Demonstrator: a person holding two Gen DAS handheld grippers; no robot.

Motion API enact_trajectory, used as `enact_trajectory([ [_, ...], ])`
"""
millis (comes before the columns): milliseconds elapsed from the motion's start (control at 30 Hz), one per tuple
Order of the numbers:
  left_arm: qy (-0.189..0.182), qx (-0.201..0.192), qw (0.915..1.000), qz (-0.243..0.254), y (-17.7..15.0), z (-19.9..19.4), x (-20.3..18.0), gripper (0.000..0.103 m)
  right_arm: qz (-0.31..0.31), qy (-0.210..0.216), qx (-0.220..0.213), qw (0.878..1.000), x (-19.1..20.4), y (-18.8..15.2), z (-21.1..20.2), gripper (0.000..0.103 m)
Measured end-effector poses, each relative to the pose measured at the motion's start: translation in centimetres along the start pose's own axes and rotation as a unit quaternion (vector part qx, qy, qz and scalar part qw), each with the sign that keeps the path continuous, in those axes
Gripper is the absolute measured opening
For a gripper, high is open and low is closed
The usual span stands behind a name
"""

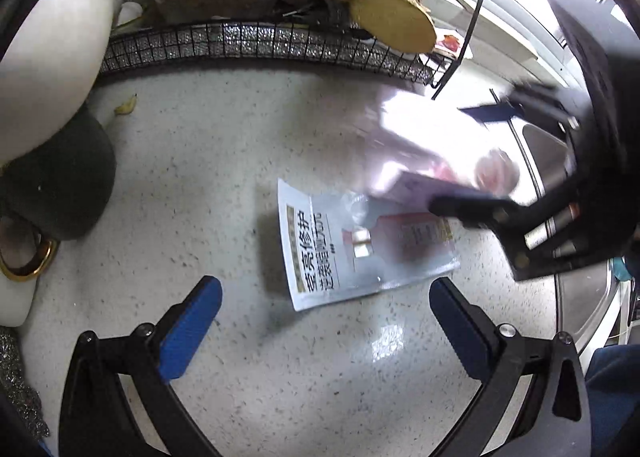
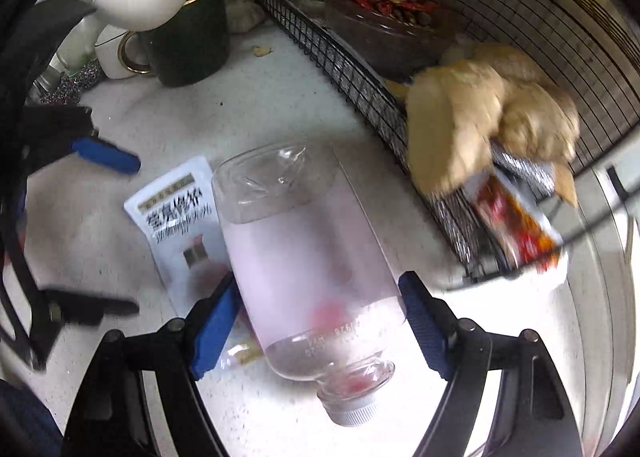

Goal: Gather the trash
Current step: 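Grasp the pink plastic bottle with the right tool and lift it, then grasp the white-pink sachet with the left tool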

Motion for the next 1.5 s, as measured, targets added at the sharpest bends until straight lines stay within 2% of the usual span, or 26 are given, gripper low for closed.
enact_trajectory([
  [333,0.008,-0.003,0.9999,-0.01,3.4,0.0,1.6,0.103,0.121,0.026,0.014,0.992,-1.7,-6.6,-1.0,0.078],
  [467,0.007,0.002,0.9999,-0.011,3.1,0.6,0.9,0.092,0.152,0.047,0.005,0.987,-1.9,-8.3,-1.9,0.078],
  [600,0.019,0.001,0.9998,-0.001,3.4,1.9,-0.6,0.087,0.165,0.05,0.003,0.985,-1.6,-9.3,-2.3,0.078],
  [700,0.019,-0.001,0.9998,0.008,3.8,2.0,-1.5,0.069,0.179,0.06,-0.002,0.982,-2.4,-10.8,-3.1,0.078],
  [767,0.033,-0.001,0.9992,0.022,3.9,2.3,-2.7,0.051,0.185,0.063,-0.002,0.981,-2.8,-10.9,-3.1,0.078],
  [800,0.04,0.0,0.9988,0.027,4.0,2.4,-3.2,0.047,0.188,0.064,0.0,0.98,-2.9,-10.9,-3.0,0.078],
  [867,0.049,-0.001,0.9983,0.031,3.9,2.5,-3.8,0.024,0.192,0.064,0.003,0.979,-3.7,-11.2,-3.1,0.078],
  [900,0.049,0.001,0.9983,0.031,3.8,2.5,-3.8,0.018,0.194,0.064,0.002,0.979,-3.8,-11.2,-3.1,0.077],
  [933,0.046,0.004,0.9985,0.03,3.7,2.5,-3.9,0.01,0.195,0.065,0.001,0.979,-5.4,-10.8,-2.8,0.077],
  [1000,0.043,0.009,0.9984,0.035,3.4,2.6,-4.4,0.005,0.197,0.067,0.0,0.978,-5.8,-10.8,-2.9,0.077],
  [1100,0.055,0.009,0.9973,0.048,2.7,2.8,-5.8,0.002,0.201,0.064,0.001,0.977,-5.7,-11.2,-3.1,0.077],
  [1300,0.052,0.009,0.998,0.035,0.1,2.0,-7.8,0.002,0.214,0.061,-0.012,0.975,-4.5,-12.8,-3.8,0.077],
  [1500,0.045,-0.015,0.9984,0.032,-2.2,-0.8,-10.4,0.002,0.212,0.047,-0.028,0.976,-3.2,-15.5,-6.0,0.077],
])
Point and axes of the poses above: each gripper's, at about its wrist camera, not at the fingertips, and z roughly the way its jaws point, x to its left, y to its top, the point moved 4 cm from there along z, roughly the way its jaws point, and after that the axes turned 15 degrees about x, right-handed, at the moved point
